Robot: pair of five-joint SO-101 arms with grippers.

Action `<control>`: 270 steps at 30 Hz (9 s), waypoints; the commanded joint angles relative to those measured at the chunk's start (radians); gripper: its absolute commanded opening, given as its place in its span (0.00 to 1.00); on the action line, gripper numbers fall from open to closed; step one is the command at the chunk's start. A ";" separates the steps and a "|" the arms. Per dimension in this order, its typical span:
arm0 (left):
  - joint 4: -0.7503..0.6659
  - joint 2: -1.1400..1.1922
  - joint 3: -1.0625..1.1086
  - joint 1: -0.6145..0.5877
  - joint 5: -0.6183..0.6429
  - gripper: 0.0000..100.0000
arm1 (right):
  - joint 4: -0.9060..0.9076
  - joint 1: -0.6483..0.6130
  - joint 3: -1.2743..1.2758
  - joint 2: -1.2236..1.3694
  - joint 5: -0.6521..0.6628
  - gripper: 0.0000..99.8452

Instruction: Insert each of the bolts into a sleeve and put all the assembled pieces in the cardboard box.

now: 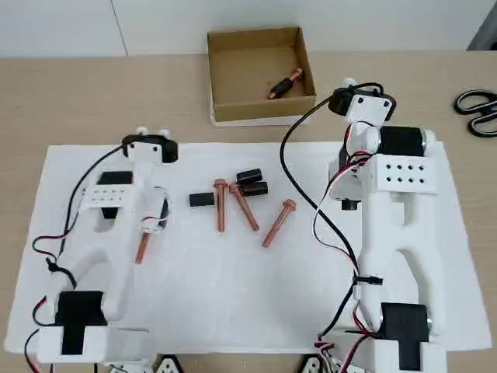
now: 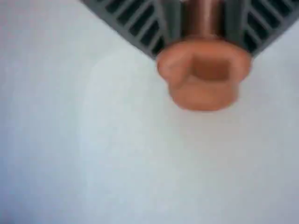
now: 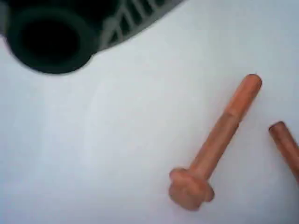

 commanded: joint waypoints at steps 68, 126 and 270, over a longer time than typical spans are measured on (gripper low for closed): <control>0.325 -0.241 -0.832 0.491 0.183 0.01 | -1.107 -0.435 1.519 -1.669 0.037 0.00; -0.861 -1.068 0.556 0.666 0.394 0.01 | -1.050 -0.607 1.623 -1.669 -0.087 0.00; -0.631 -1.079 0.567 0.566 0.394 0.18 | -1.050 -0.604 1.622 -1.669 -0.086 0.00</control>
